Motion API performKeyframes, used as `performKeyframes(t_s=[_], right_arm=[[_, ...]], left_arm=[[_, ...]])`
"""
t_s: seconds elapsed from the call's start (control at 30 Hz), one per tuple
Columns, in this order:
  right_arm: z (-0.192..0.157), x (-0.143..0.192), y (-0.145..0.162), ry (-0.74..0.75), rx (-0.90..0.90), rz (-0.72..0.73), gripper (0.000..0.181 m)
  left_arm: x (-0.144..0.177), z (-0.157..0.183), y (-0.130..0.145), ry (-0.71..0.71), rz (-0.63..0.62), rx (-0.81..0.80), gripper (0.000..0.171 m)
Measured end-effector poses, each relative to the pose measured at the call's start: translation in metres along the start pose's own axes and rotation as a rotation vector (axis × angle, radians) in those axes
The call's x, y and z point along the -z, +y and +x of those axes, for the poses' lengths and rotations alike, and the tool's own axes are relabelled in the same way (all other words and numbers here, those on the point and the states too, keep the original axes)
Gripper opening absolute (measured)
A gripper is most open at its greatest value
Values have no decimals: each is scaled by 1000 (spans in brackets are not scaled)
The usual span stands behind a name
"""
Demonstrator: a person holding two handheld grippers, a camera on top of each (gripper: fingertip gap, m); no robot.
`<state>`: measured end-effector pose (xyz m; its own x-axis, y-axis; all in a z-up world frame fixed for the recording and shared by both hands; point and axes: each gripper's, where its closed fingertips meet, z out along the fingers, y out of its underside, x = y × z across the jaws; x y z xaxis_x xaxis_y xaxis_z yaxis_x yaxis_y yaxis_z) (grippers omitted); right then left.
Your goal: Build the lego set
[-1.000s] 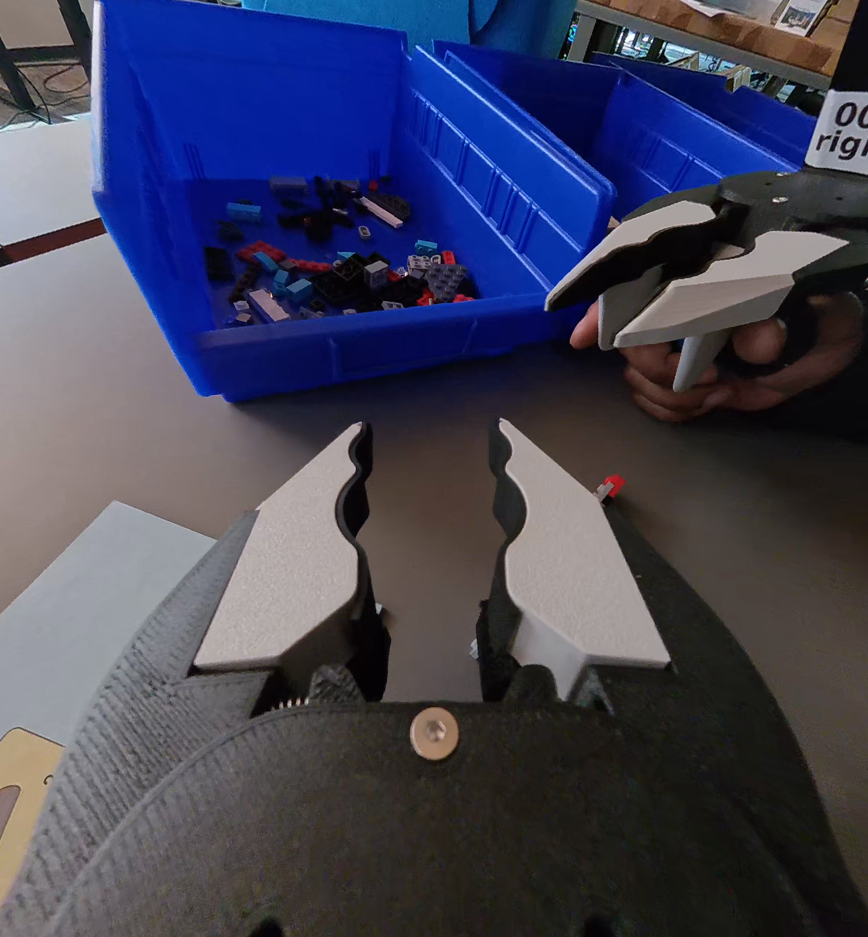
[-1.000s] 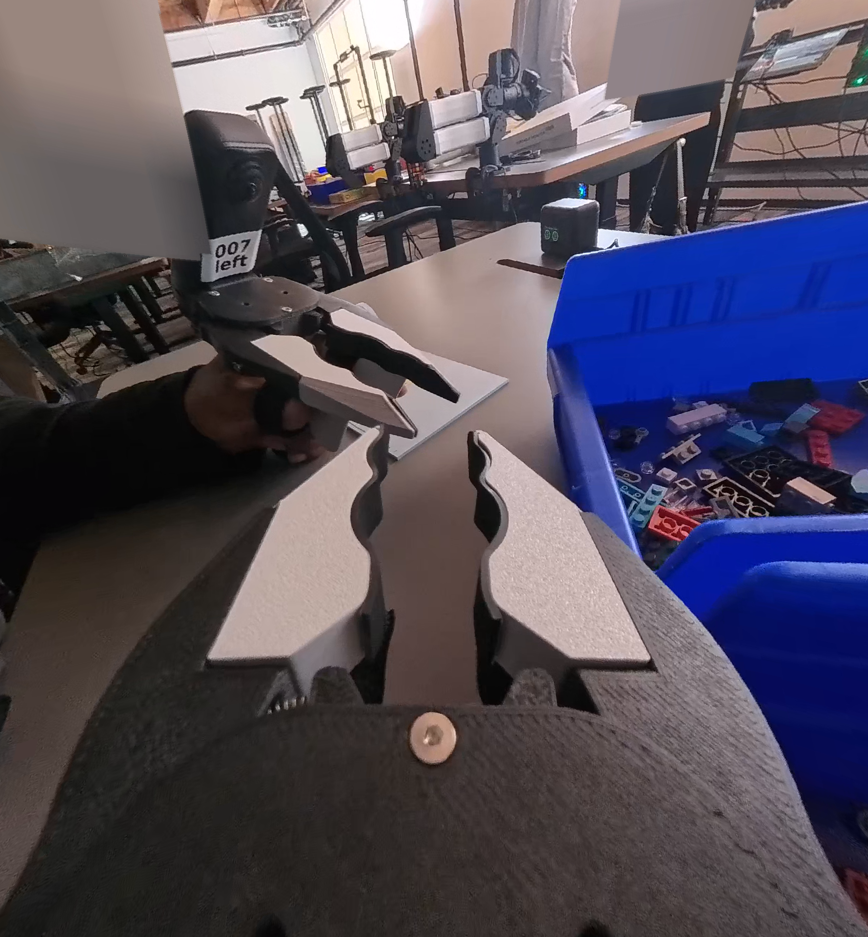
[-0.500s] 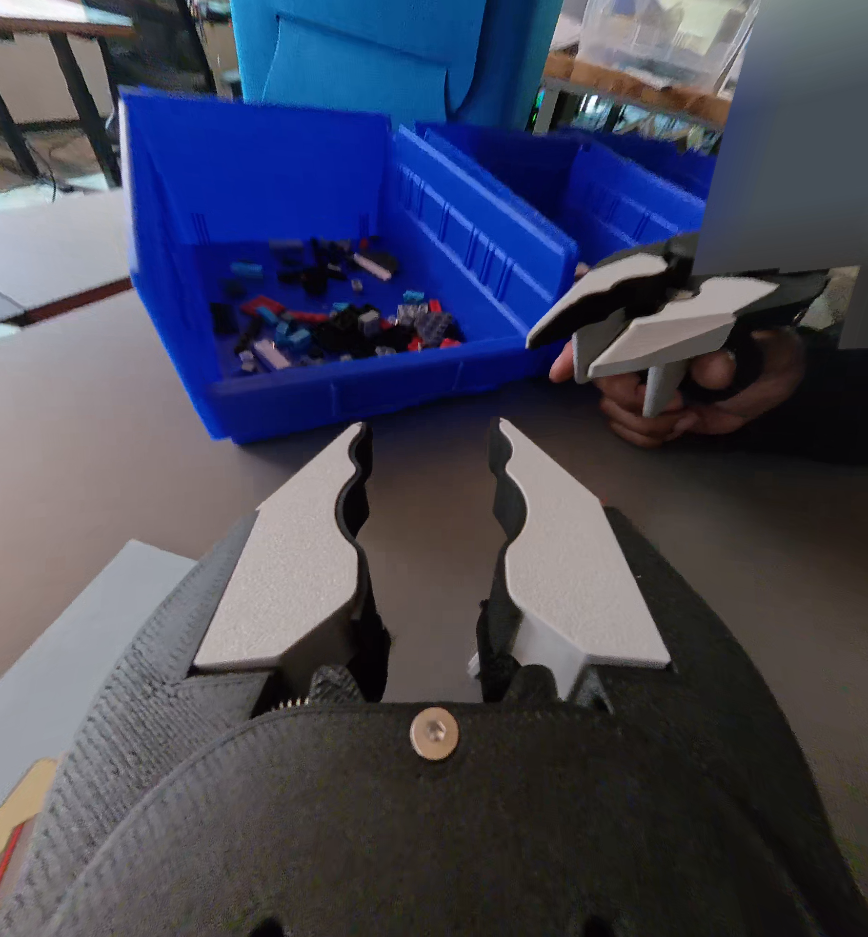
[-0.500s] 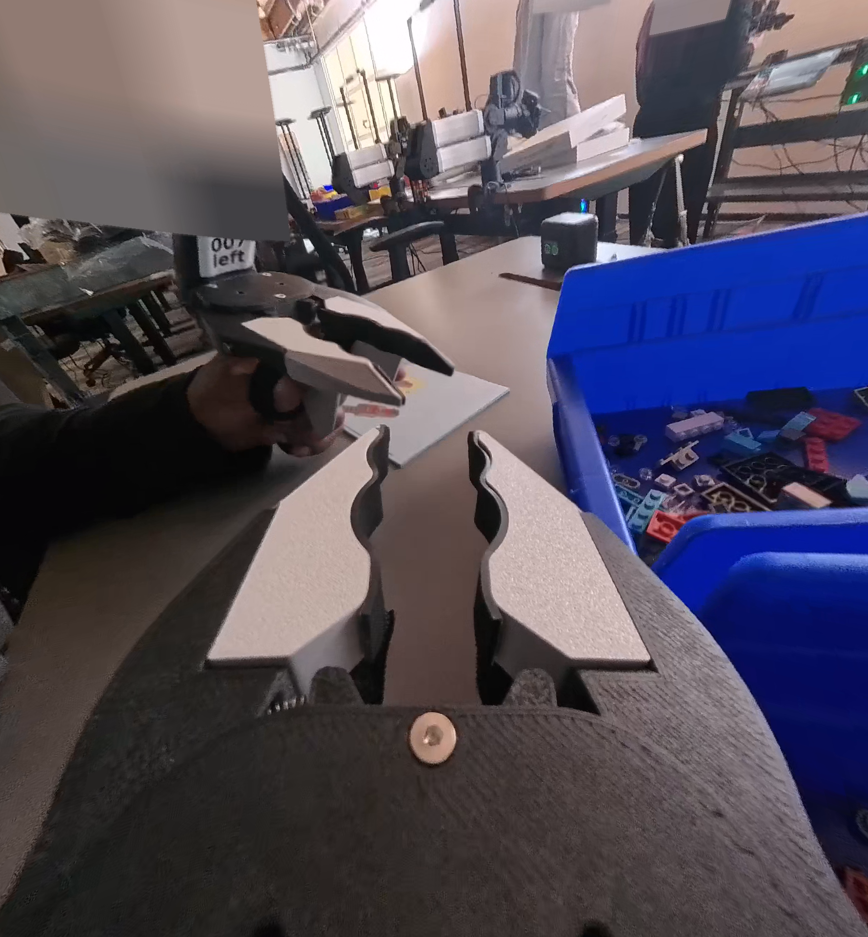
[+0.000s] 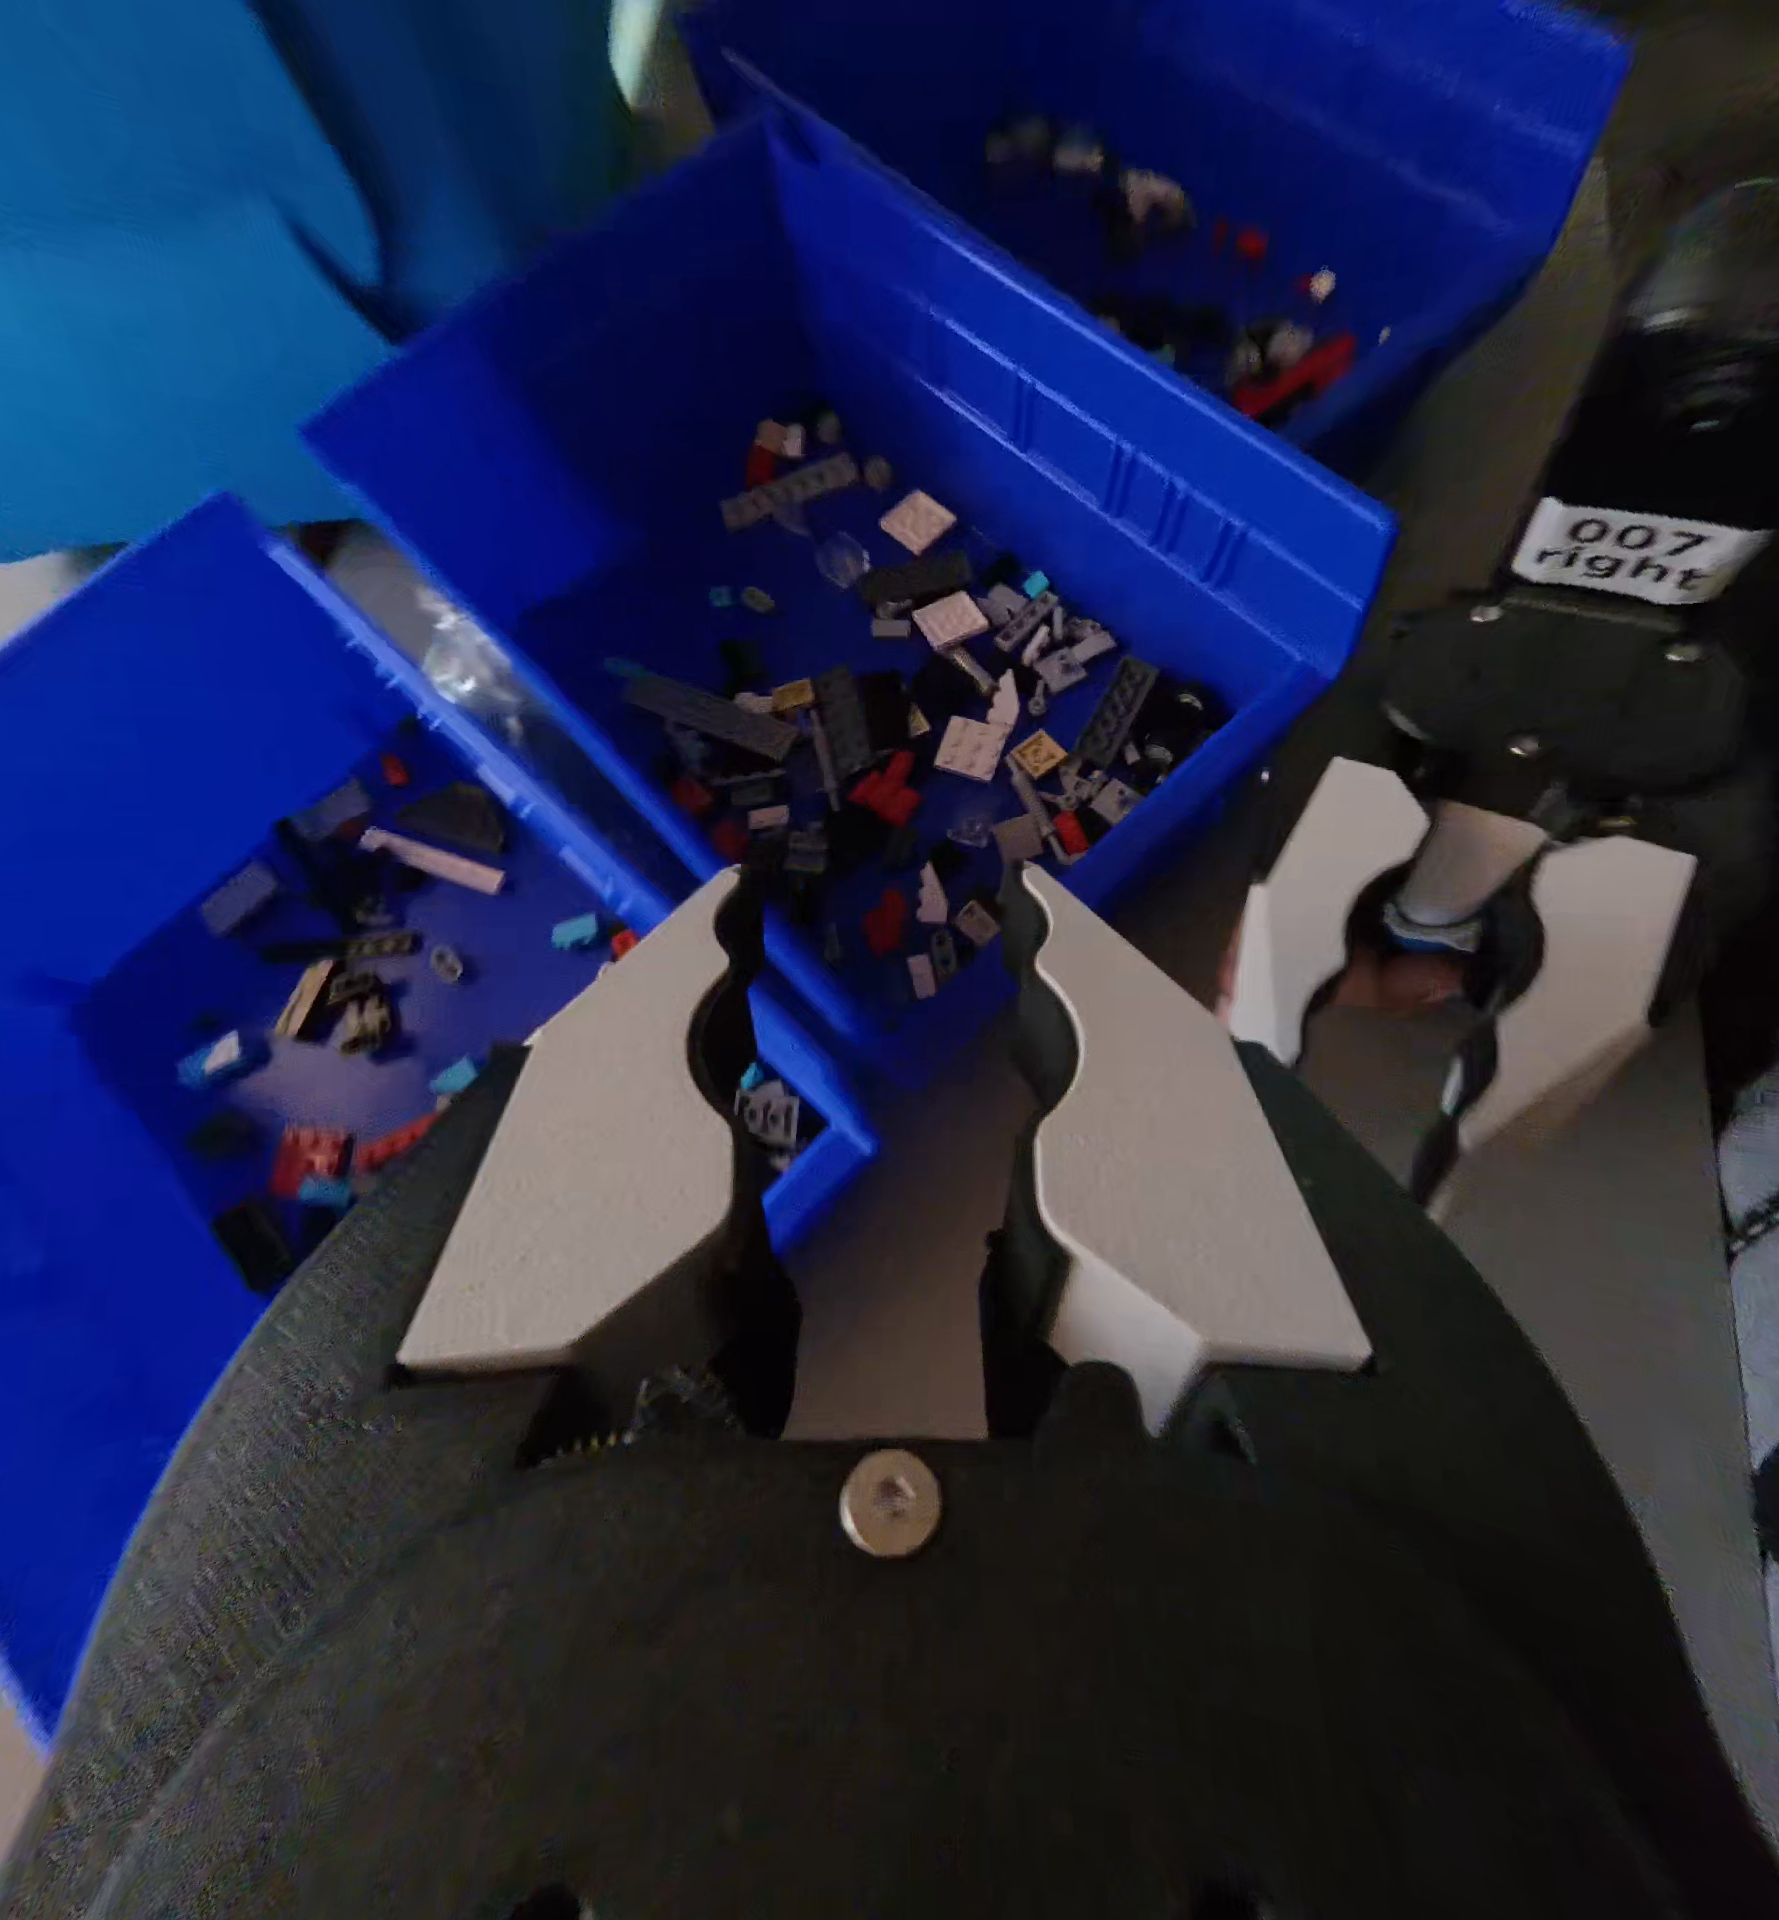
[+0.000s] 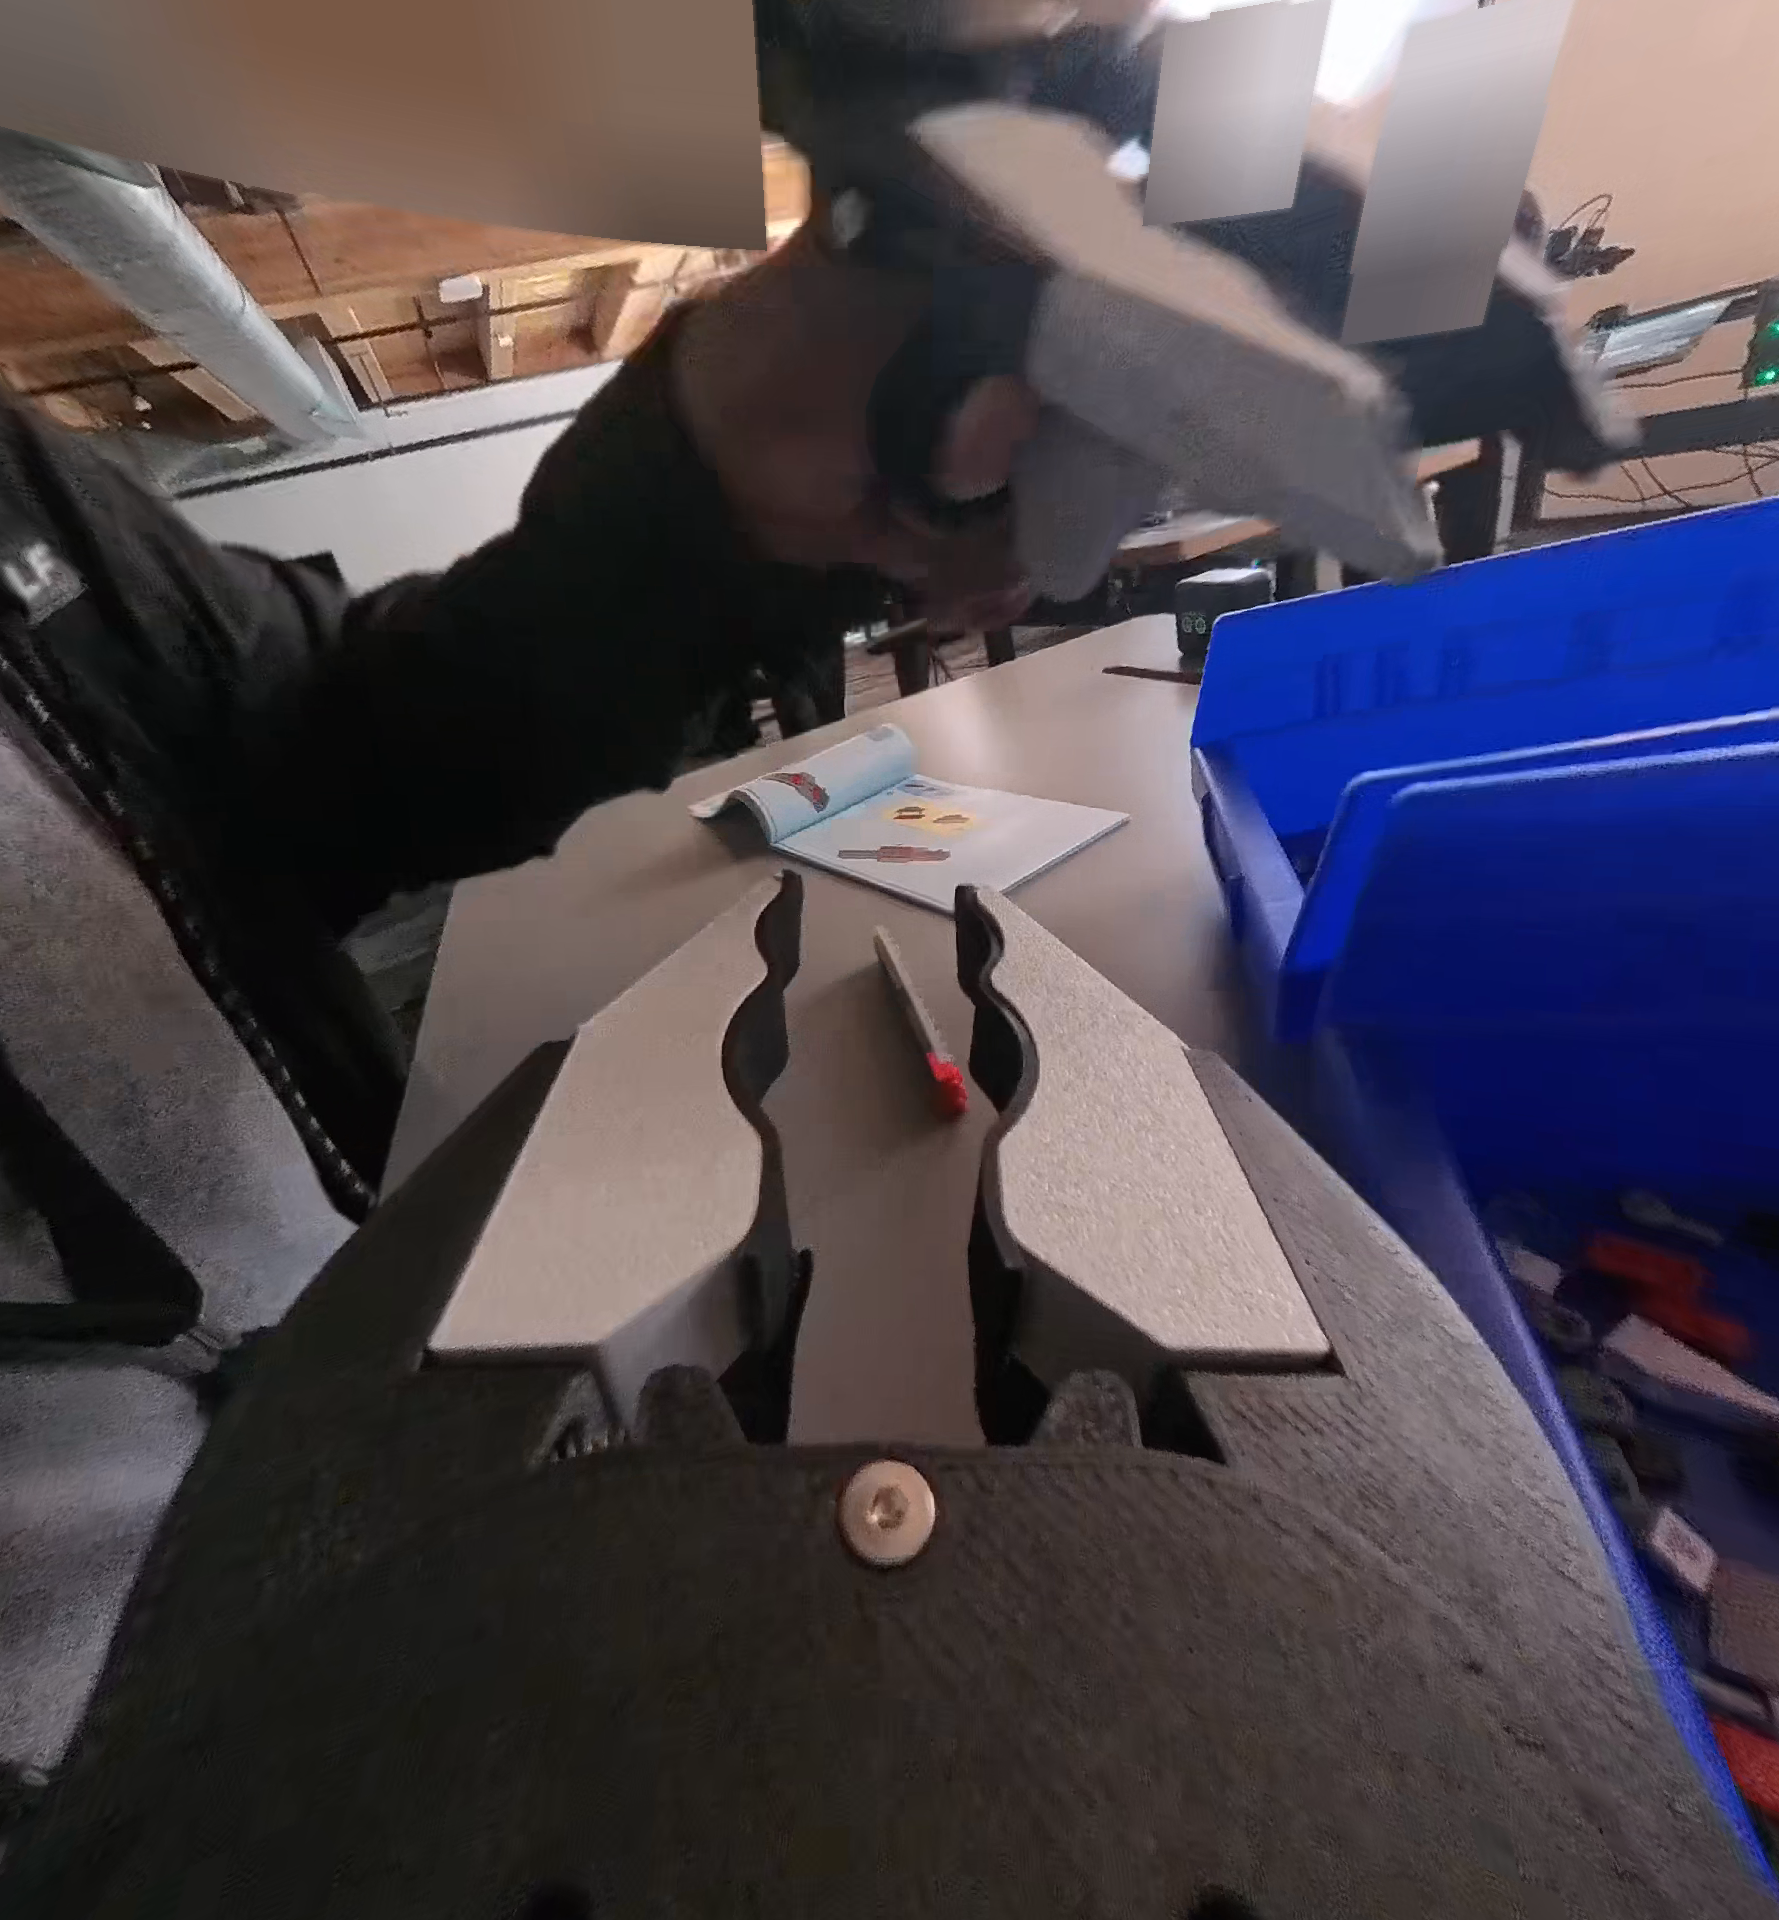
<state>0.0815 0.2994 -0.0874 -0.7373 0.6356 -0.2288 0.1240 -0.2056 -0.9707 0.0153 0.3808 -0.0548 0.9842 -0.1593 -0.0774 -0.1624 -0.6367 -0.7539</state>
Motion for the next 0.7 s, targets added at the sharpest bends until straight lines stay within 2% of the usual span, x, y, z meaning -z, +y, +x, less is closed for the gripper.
performKeyframes(t_s=[0.1,0.17,0.3,0.4,0.57,0.7], right_arm=[[-7,16,-1,-4,17,5,32],[-11,25,-1,-1,45,6,32],[-18,38,-3,4,89,26,32],[-18,43,-2,18,98,21,32],[-15,50,-5,30,84,36,32],[-13,54,-6,35,73,46,32]], left_arm=[[-39,6,-19,90,-153,-70,44],[-64,17,-22,196,-266,-120,41],[-104,12,-3,244,-539,-246,42],[-119,11,12,265,-688,-255,41],[-141,22,24,309,-754,-298,28],[-153,14,36,270,-802,-334,22]])
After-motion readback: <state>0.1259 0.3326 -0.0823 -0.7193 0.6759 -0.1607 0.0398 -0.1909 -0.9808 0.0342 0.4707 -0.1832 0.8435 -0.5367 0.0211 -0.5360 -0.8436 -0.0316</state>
